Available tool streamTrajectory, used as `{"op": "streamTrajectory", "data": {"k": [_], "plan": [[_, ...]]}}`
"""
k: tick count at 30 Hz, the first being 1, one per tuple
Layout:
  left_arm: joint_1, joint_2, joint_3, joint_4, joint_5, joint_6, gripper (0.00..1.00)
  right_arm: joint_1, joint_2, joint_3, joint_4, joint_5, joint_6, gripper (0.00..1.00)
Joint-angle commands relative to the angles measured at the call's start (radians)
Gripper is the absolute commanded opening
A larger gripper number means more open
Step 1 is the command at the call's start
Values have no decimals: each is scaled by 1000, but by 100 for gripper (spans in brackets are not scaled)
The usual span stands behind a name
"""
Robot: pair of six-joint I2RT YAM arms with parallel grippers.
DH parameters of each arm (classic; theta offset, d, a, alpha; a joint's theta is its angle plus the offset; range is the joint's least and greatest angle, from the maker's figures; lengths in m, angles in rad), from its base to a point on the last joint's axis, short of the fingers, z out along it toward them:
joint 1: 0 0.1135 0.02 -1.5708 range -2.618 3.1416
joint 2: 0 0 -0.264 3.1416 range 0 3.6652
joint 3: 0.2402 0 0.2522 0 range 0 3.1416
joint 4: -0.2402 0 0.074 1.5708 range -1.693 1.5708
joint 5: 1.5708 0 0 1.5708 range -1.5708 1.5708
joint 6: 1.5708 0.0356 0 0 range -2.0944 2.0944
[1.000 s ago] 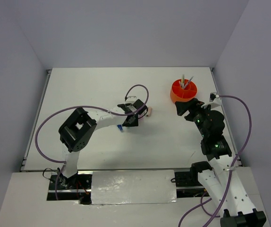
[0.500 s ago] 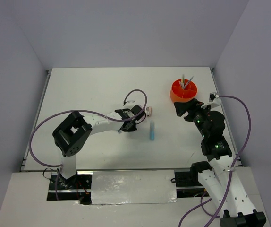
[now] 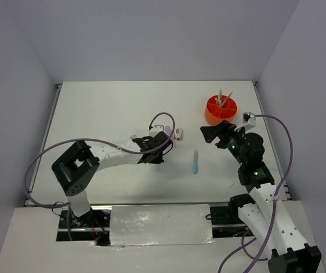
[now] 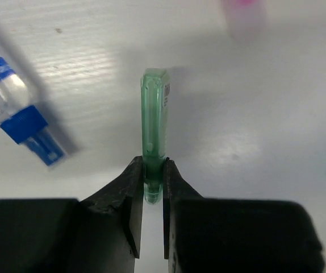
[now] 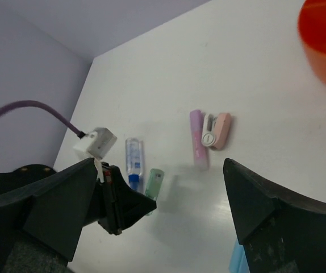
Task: Sort the stationery into containers
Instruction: Pick up the pen from the center of the board.
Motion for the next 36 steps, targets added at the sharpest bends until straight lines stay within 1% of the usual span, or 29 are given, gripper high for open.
{"op": "streamTrajectory", "data": {"k": [1, 2, 3, 4, 5, 7, 8, 11, 14, 15, 17, 19, 20, 22, 23, 24, 25, 26, 28, 29, 30, 32, 33, 34, 35, 36], "plan": [[-32, -168, -74, 278, 89, 118, 0, 63, 25, -82, 140, -66, 63, 100], [-36, -194, -128, 335, 125, 161, 0, 108, 32, -95, 165, -71, 87, 100], [-41, -217, -148, 401, 189, 184, 0, 129, 57, -104, 190, -72, 101, 100], [-49, -261, -169, 500, 215, 209, 0, 149, 70, -115, 226, -72, 113, 100], [-65, -283, -209, 547, 235, 247, 0, 186, 87, -117, 242, -68, 133, 100], [-79, -340, -246, 627, 289, 273, 0, 221, 123, -120, 275, -46, 149, 99], [-84, -352, -277, 694, 309, 285, 0, 258, 133, -117, 282, -8, 162, 99], [-88, -385, -306, 754, 335, 287, 0, 307, 164, -112, 306, 41, 193, 96], [-90, -388, -312, 774, 338, 287, 0, 379, 202, -97, 326, 92, 216, 92], [-92, -388, -314, 779, 334, 286, 0, 421, 227, -89, 316, 130, 219, 90], [-92, -392, -327, 805, 344, 286, 0, 459, 255, -63, 297, 176, 225, 89], [-92, -398, -335, 833, 347, 278, 0, 498, 291, -51, 279, 224, 238, 84], [-93, -401, -337, 837, 343, 278, 0, 508, 305, -54, 280, 232, 248, 78], [-93, -403, -331, 821, 329, 282, 0, 531, 310, -63, 293, 255, 259, 71], [-93, -403, -326, 814, 311, 284, 0, 536, 310, -64, 291, 262, 264, 62], [-95, -405, -323, 796, 302, 284, 0, 538, 307, -69, 293, 268, 264, 55], [-93, -405, -317, 787, 295, 290, 0, 541, 302, -71, 294, 278, 258, 47], [-95, -406, -312, 779, 283, 292, 0, 541, 292, -74, 297, 282, 255, 34], [-93, -409, -305, 749, 271, 295, 9, 542, 279, -77, 302, 311, 229, 23], [-93, -411, -303, 739, 259, 296, 17, 539, 266, -77, 303, 324, 218, 5], [-93, -414, -300, 727, 249, 296, 39, 538, 258, -77, 309, 345, 203, 0], [-93, -417, -283, 667, 230, 290, 74, 504, 253, -66, 317, 402, 147, 0], [-93, -420, -274, 635, 196, 280, 95, 474, 255, -55, 311, 411, 129, 0], [-93, -420, -250, 559, 184, 276, 99, 437, 261, -43, 306, 413, 94, 0], [-92, -420, -236, 513, 167, 272, 99, 350, 279, -16, 294, 405, 80, 0], [-93, -423, -210, 461, 118, 249, 99, 305, 291, 3, 283, 402, 69, 0]]}}
